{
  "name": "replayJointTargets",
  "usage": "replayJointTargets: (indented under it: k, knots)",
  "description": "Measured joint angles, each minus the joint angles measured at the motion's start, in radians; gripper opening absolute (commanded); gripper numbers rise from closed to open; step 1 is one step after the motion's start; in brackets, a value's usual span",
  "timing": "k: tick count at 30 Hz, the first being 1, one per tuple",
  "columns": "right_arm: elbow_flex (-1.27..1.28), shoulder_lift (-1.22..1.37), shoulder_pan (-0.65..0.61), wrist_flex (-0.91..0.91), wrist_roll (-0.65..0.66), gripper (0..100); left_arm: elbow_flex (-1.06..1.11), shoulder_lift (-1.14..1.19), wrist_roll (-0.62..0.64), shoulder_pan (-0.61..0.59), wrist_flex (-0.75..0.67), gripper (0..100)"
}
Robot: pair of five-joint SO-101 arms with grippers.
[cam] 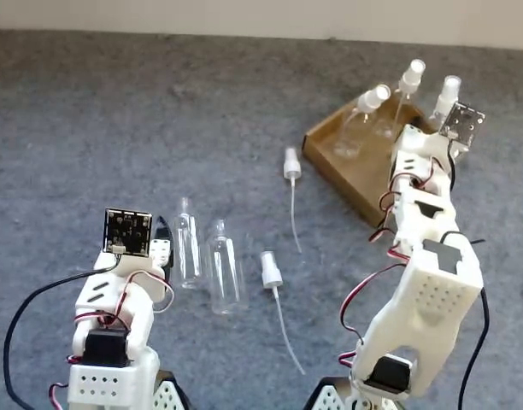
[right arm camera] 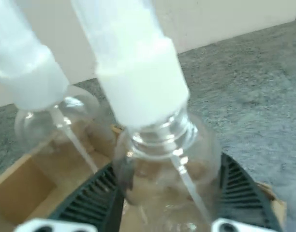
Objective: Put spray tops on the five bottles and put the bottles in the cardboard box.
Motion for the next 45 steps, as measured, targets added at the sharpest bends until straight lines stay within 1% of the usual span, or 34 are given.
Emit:
replayJointTargets:
  k: [9, 13, 15, 30, 32, 36, 41, 45]
  knots:
    - [0.0, 0.0, 0.0, 0.0, 0.005, 32.8, 0.0, 0.0, 0.0, 0.0, 0.0, 5]
    - [0.0, 0.002, 0.002, 0.0, 0.1, 33.0, 0.0, 0.0, 0.0, 0.0, 0.0, 5]
    - [0.0, 0.002, 0.005, 0.0, 0.121, 33.0, 0.0, 0.0, 0.0, 0.0, 0.0, 5]
    - [0.0, -0.008, 0.003, 0.012, 0.135, 33.2, 0.0, 0.0, 0.0, 0.0, 0.0, 5]
    - [0.002, -0.048, 0.005, 0.072, 0.135, 33.2, 0.0, 0.0, 0.0, 0.0, 0.0, 5]
    - [0.002, -0.147, 0.005, 0.247, 0.135, 33.2, 0.0, 0.0, 0.0, 0.0, 0.0, 5]
    - [0.002, -0.23, 0.005, 0.356, 0.135, 33.2, 0.0, 0.0, 0.0, 0.0, 0.0, 5]
    - [0.002, -0.327, 0.005, 0.496, 0.135, 33.2, 0.0, 0.0, 0.0, 0.0, 0.0, 5]
